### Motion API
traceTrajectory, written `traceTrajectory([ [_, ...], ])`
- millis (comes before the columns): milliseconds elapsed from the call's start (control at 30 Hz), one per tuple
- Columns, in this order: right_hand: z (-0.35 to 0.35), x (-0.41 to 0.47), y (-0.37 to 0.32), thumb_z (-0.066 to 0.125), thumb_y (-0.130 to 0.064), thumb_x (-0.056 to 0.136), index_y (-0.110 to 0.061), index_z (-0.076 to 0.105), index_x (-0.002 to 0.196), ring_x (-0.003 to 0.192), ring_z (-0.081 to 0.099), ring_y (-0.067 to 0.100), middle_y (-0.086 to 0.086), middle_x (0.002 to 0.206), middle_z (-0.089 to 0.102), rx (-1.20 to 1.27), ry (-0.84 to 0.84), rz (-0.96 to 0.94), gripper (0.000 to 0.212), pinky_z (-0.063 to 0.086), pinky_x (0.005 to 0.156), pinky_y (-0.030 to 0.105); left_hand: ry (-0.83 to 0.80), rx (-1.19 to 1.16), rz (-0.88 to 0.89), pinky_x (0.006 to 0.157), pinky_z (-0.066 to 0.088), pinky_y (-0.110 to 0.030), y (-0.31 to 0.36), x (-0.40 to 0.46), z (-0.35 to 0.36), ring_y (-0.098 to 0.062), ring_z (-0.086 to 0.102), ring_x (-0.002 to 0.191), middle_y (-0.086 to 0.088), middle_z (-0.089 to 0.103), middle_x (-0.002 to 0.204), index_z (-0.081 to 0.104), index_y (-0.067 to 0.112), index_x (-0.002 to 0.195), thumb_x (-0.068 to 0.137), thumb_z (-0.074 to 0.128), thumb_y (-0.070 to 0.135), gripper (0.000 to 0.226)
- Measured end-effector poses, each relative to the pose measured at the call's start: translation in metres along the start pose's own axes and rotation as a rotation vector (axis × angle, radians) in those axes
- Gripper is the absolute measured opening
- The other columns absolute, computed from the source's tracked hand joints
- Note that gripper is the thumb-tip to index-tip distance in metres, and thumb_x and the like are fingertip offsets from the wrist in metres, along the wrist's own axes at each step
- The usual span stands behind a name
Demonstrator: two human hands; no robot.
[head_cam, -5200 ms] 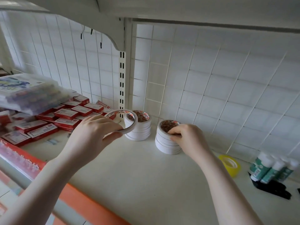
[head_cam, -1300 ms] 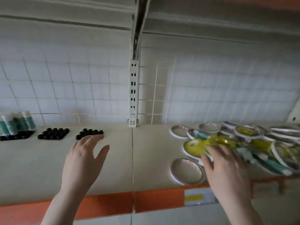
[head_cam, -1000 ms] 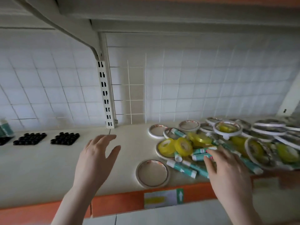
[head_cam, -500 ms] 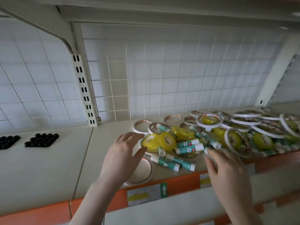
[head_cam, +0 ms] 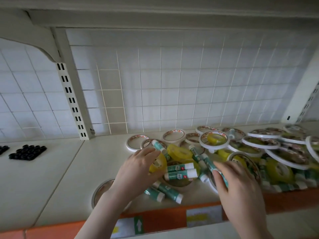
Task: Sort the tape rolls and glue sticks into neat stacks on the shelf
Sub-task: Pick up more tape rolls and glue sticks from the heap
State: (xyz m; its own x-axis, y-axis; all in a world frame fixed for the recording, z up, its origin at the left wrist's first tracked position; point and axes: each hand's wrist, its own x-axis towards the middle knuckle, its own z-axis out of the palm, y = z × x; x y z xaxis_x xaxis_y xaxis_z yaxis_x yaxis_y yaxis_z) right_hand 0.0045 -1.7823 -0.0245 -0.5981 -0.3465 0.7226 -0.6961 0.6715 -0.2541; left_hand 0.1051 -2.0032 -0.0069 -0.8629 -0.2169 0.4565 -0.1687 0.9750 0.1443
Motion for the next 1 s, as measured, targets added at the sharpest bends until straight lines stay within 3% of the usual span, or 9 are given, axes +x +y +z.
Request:
traceTrajectory([
  [133,-0.001,0.010,0.004,0.076,-0.005,0.069,-0.006,0.073,0.089,0.069,0.064,0.032,0.007,0.081,0.068,0.027,0.015,-0.051,0.020,0.054,0.061,0.036,-0.070,-0.036,-0.033,0.079,0.051,-0.036,0.001,0.004,-0.002,-0.024,0.061,0.102,0.002,0.063,0.118,0.064,0.021,0.118,0.065,0.067,0.047,0.059],
  [300,0.006,0.023,0.000,0.077,-0.009,0.070,-0.009,0.073,0.086,0.067,0.064,0.025,0.003,0.078,0.069,0.057,-0.043,-0.118,0.016,0.054,0.056,0.033,-0.038,0.040,-0.027,0.060,0.054,-0.029,-0.002,0.002,-0.005,-0.016,0.067,0.084,0.009,0.068,0.104,0.068,0.030,0.107,0.064,0.062,0.057,0.050],
  [433,0.015,0.037,-0.006,0.078,-0.007,0.069,-0.011,0.072,0.075,0.062,0.062,0.022,0.000,0.070,0.066,0.093,-0.099,-0.197,0.010,0.054,0.050,0.034,-0.008,-0.003,-0.074,0.066,0.052,-0.033,-0.008,-0.002,-0.009,-0.018,0.066,0.088,0.008,0.066,0.107,0.068,0.037,0.103,0.071,0.044,0.065,0.048],
  [600,0.032,0.053,-0.016,0.079,-0.012,0.070,-0.014,0.072,0.073,0.062,0.062,0.019,-0.003,0.070,0.066,0.128,-0.212,-0.236,0.008,0.053,0.049,0.032,0.043,0.000,-0.085,0.061,0.052,-0.027,-0.013,-0.008,-0.010,-0.017,0.067,0.080,0.007,0.067,0.106,0.070,0.039,0.095,0.074,0.046,0.060,0.038],
  [733,0.041,0.062,-0.026,0.079,-0.015,0.070,-0.016,0.068,0.065,0.057,0.056,0.014,-0.006,0.062,0.062,0.123,-0.266,-0.237,0.012,0.039,0.049,0.021,0.063,-0.022,-0.058,0.061,0.053,-0.025,-0.016,-0.011,-0.008,-0.017,0.068,0.083,0.002,0.067,0.111,0.072,0.035,0.090,0.075,0.047,0.056,0.035],
  [867,0.049,0.067,-0.027,0.052,-0.031,0.094,-0.018,0.066,0.090,0.079,0.053,0.011,-0.005,0.087,0.063,0.074,-0.372,-0.197,0.020,0.038,0.065,0.020,0.086,0.000,-0.033,0.063,0.052,-0.022,-0.019,-0.013,-0.006,-0.017,0.067,0.087,0.002,0.067,0.113,0.072,0.032,0.083,0.073,0.054,0.053,0.029],
  [1000,0.060,0.072,-0.024,0.049,-0.032,0.094,-0.020,0.066,0.104,0.092,0.055,0.012,-0.004,0.100,0.062,0.088,-0.457,-0.138,0.023,0.044,0.075,0.022,0.107,0.013,-0.026,0.063,0.052,-0.023,-0.019,-0.014,-0.005,-0.018,0.068,0.088,0.002,0.067,0.113,0.070,0.031,0.080,0.068,0.065,0.045,0.019],
])
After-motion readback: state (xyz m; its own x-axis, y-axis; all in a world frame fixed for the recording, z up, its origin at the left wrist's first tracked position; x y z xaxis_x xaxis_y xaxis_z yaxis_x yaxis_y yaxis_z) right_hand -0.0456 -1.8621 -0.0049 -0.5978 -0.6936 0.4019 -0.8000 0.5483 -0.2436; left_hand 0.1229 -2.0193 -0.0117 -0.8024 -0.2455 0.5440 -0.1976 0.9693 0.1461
